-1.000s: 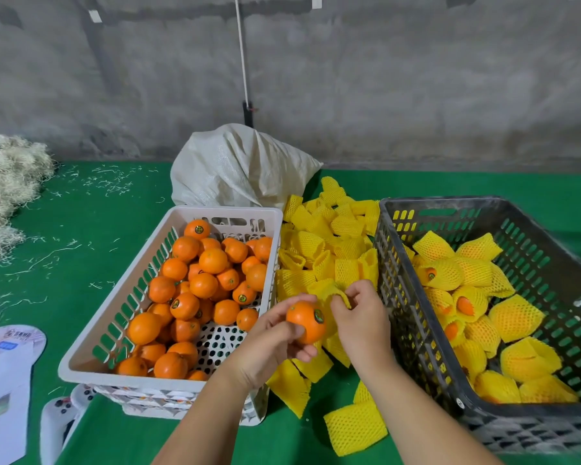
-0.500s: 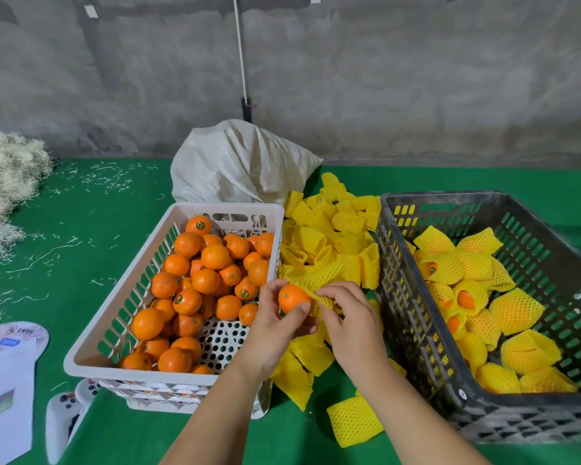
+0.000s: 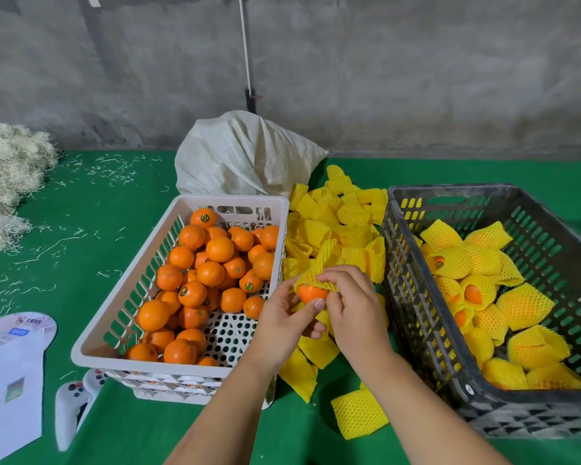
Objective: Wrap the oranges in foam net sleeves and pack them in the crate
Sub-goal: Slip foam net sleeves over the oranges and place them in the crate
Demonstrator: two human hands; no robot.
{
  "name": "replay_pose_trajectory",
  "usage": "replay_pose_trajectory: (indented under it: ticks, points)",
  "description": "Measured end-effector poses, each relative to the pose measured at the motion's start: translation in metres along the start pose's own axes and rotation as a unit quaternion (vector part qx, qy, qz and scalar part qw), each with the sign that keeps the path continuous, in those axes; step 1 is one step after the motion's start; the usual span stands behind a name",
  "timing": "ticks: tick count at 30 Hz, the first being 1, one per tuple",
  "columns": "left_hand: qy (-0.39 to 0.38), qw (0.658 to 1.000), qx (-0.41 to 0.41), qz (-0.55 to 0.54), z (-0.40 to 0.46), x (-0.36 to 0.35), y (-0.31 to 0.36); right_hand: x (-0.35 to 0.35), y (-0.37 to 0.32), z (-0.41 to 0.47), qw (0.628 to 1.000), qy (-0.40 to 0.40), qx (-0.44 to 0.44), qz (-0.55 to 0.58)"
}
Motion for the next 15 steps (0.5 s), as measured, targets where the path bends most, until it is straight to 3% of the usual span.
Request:
replay_pose_trajectory:
  ticks: [5,8,11,15]
  points:
    - [0.077,0.997,-0.028,-0.004,0.001,0.001,0.000,-0.003,-0.023,-0.009,0.992,-0.001,0.116,-0.045]
    - [0.086,0.996,-0.023,-0.016,0.002,0.002,-0.002,-0.010,-0.023,-0.014,0.995,-0.002,0.095,-0.015]
    - [0.046,0.998,-0.018,-0.027,0.000,0.005,-0.001,-0.011,-0.013,-0.015,0.999,0.009,0.025,0.025]
    - [-0.032,0.999,-0.005,0.000,-0.002,0.008,0.000,-0.011,-0.006,-0.009,0.999,0.008,0.051,0.001]
Point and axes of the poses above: each hand's wrist, its own z-axis towards the middle knuckle, its own x-axis out of the back of the hand, y = z × x, the point moved 2 cm from there along z, towards the middle knuckle, and after that the axes turned 10 degrees about -y, right-handed, at the moved point
